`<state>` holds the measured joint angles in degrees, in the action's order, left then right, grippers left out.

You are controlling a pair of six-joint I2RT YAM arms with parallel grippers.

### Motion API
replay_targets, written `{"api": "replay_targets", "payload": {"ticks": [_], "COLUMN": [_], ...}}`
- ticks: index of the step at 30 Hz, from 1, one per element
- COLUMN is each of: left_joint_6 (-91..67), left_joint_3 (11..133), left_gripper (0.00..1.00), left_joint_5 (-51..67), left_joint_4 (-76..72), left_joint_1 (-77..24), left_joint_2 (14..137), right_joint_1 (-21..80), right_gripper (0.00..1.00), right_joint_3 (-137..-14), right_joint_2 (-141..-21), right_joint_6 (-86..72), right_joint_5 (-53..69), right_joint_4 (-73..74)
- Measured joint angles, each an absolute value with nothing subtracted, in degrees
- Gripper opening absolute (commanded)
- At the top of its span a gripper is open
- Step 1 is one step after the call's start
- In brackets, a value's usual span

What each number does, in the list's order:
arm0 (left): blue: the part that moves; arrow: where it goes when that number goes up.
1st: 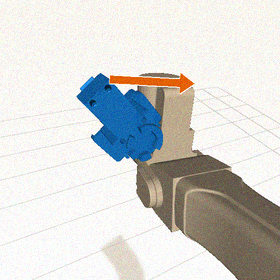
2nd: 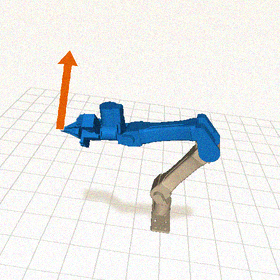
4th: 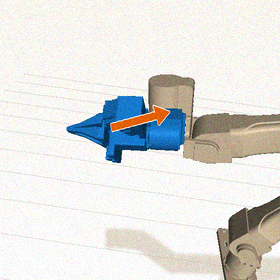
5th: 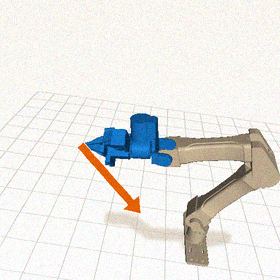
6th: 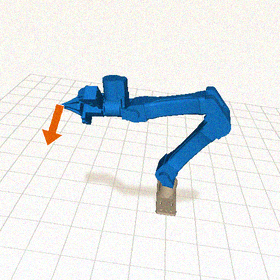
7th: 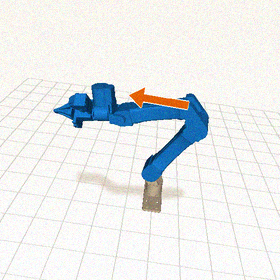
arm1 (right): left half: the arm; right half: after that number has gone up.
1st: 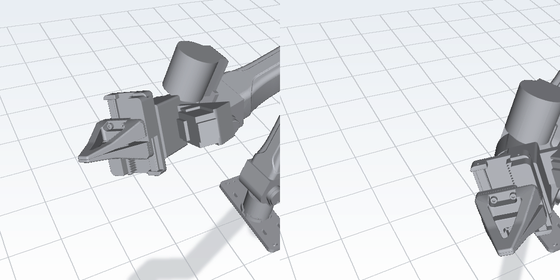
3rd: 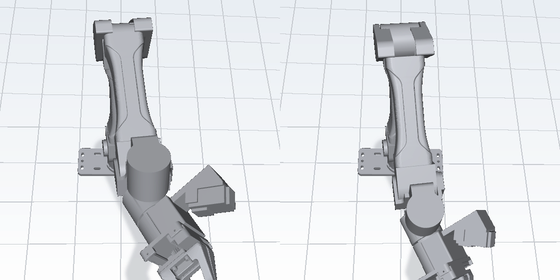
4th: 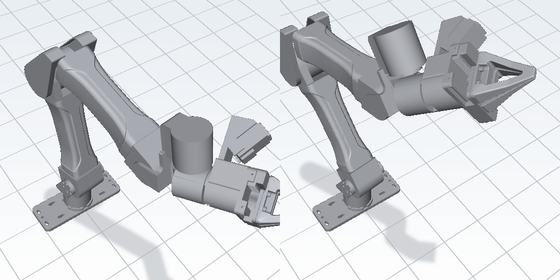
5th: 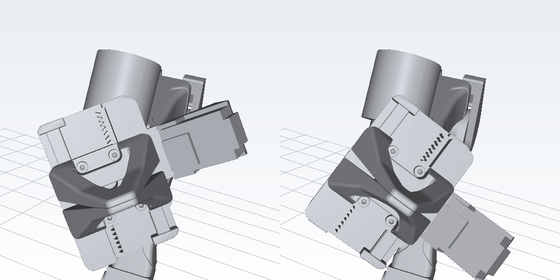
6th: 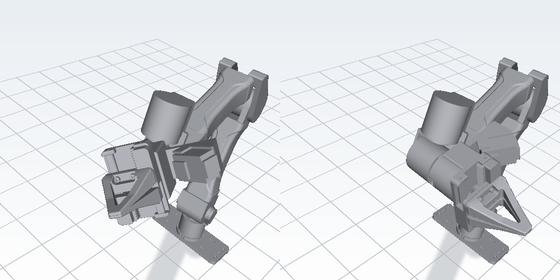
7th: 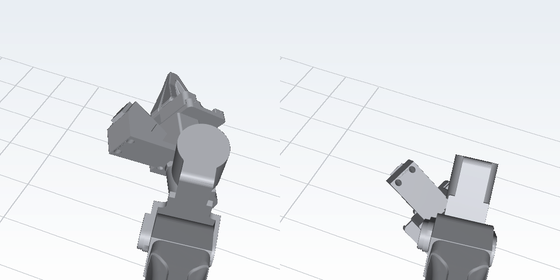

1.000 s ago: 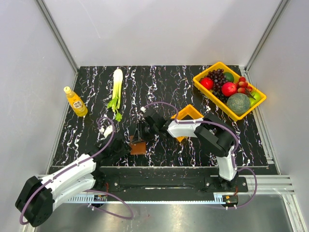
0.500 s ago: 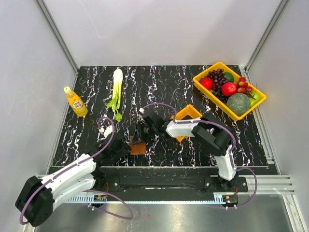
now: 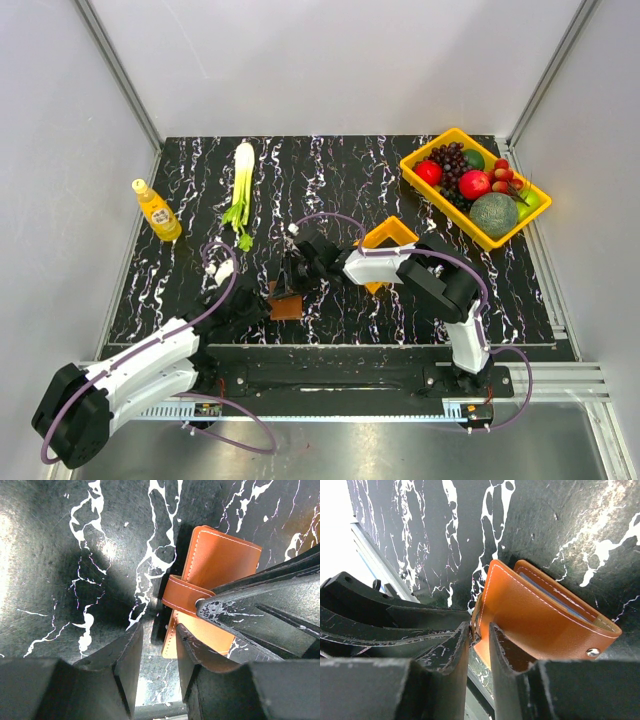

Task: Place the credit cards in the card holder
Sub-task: Close the card holder at the center of the board.

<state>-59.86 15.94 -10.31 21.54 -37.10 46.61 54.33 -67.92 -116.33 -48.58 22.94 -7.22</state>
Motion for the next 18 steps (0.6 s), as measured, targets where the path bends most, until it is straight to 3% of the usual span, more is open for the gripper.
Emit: {"api": "replay_targets", "payload": {"ticks": [18], "left_joint_6": [-59.83], "left_joint_3": [15.99], "left_gripper": [0.35], "left_joint_5": [-10.35], "left_joint_4": [21.76], "left_joint_1": [-37.1], "left_joint_2": [46.63], "right_joint_1": [54.35], "right_gripper": [0.27], "right_joint_3": [-67.2], "right_joint_2": [-114.89], "right_joint_6": [-48.27], "right_joint_5": [21.5], "right_joint_4": [-7.94]}}
